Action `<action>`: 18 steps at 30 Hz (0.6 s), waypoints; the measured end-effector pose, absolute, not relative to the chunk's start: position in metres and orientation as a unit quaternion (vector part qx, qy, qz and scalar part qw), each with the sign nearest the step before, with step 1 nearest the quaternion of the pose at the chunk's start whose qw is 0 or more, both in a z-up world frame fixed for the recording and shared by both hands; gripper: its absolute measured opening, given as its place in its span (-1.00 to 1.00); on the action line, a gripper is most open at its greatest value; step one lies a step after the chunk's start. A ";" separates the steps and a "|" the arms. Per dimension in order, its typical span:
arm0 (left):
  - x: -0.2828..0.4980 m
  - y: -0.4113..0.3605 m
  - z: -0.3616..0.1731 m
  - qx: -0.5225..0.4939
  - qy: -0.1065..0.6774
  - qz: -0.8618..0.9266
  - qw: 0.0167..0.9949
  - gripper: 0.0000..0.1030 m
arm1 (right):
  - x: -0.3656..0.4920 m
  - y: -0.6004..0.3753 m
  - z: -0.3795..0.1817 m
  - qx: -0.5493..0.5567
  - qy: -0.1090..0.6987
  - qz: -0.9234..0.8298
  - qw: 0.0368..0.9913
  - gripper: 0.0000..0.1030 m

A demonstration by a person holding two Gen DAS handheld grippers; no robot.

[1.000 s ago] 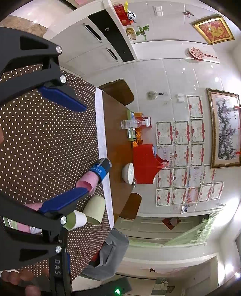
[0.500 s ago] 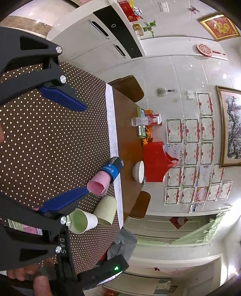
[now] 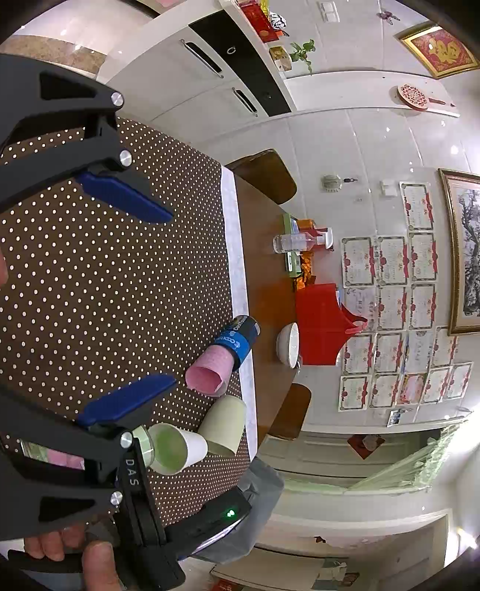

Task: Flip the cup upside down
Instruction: 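Close the right gripper around the canister body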

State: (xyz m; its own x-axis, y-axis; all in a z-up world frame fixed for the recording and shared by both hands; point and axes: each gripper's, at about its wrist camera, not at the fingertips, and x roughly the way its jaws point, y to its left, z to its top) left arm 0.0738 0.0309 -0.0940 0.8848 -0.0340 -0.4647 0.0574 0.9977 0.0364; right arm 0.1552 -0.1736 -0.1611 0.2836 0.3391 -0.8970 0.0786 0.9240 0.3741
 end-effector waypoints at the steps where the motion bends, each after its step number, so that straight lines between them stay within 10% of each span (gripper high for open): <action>1: 0.074 0.031 -0.094 0.025 0.239 -0.024 0.970 0.60 | 0.154 -0.175 -0.161 0.183 0.592 0.088 0.780 0.36; 18: 0.075 0.031 -0.088 0.031 0.237 -0.012 0.971 0.60 | 0.118 -0.201 -0.130 0.226 0.490 0.150 0.828 0.35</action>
State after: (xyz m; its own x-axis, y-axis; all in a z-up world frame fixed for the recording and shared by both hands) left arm 0.0747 0.0315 -0.0877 0.8875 -0.0087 -0.4607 0.0385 0.9977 0.0553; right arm 0.1178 -0.2013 -0.1299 0.4744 0.4707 -0.7439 -0.0276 0.8526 0.5219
